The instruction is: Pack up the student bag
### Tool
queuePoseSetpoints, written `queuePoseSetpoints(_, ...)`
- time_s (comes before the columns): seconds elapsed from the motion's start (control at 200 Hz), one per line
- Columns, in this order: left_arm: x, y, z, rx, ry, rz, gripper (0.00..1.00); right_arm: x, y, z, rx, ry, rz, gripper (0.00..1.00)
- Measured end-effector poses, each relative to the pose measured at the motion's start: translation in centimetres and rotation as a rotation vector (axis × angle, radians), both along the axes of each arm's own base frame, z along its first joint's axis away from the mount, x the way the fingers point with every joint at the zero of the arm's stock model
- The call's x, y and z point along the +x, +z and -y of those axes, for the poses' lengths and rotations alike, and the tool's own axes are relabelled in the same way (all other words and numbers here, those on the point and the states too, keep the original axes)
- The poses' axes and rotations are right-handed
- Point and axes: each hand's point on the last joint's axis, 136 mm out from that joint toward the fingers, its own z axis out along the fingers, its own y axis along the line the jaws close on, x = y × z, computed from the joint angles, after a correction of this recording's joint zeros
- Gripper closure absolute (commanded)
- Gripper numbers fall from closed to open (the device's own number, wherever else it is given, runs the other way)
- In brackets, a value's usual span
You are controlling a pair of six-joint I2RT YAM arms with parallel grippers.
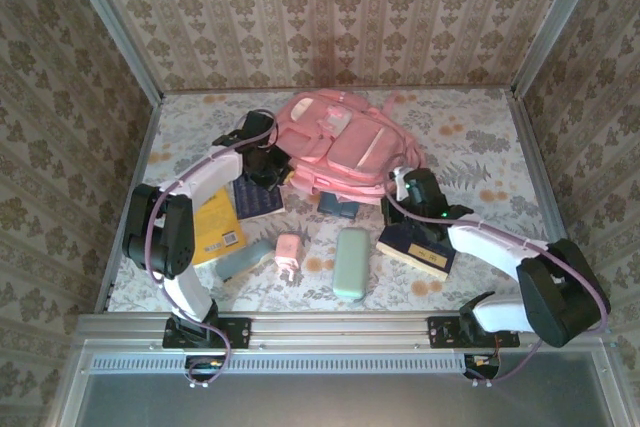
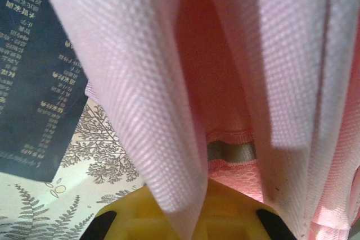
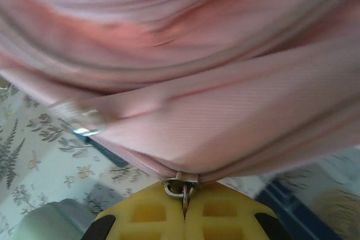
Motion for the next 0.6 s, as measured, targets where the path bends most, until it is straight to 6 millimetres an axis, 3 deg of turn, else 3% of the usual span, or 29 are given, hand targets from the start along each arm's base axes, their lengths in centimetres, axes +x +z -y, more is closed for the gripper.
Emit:
queuePoseSetpoints(0.135,0.2,0.7,0.3,-0.008,-0.017,0.012,1.0,0.8,0.4,2.2,0.038,-0.09,-0.01,1.0)
queuePoseSetpoints(0.27,1.4,2.2,0.8,-0.003,-0.067,0.052,1.0,1.0,1.1,2.0,0.071,-0.091,-0.026,1.0)
queuePoseSetpoints(0.38,4.6,4.1,1.6,0.018,-0.129,0.112,0.86,1.5,3.2,0.7,0.087,-0.059,-0.014,1.0)
queuePoseSetpoints(0.515,9.4,7.1,2.7,0.046,-0.204,0.223,0.55,1.4,6.6,-2.4,0.096,0.02,0.009,1.0)
queuePoseSetpoints(0.6,10.4,8.9,2.8,0.055,-0.235,0.276,0.45,0.9,8.7,-5.0,0.115,0.077,0.028,1.0)
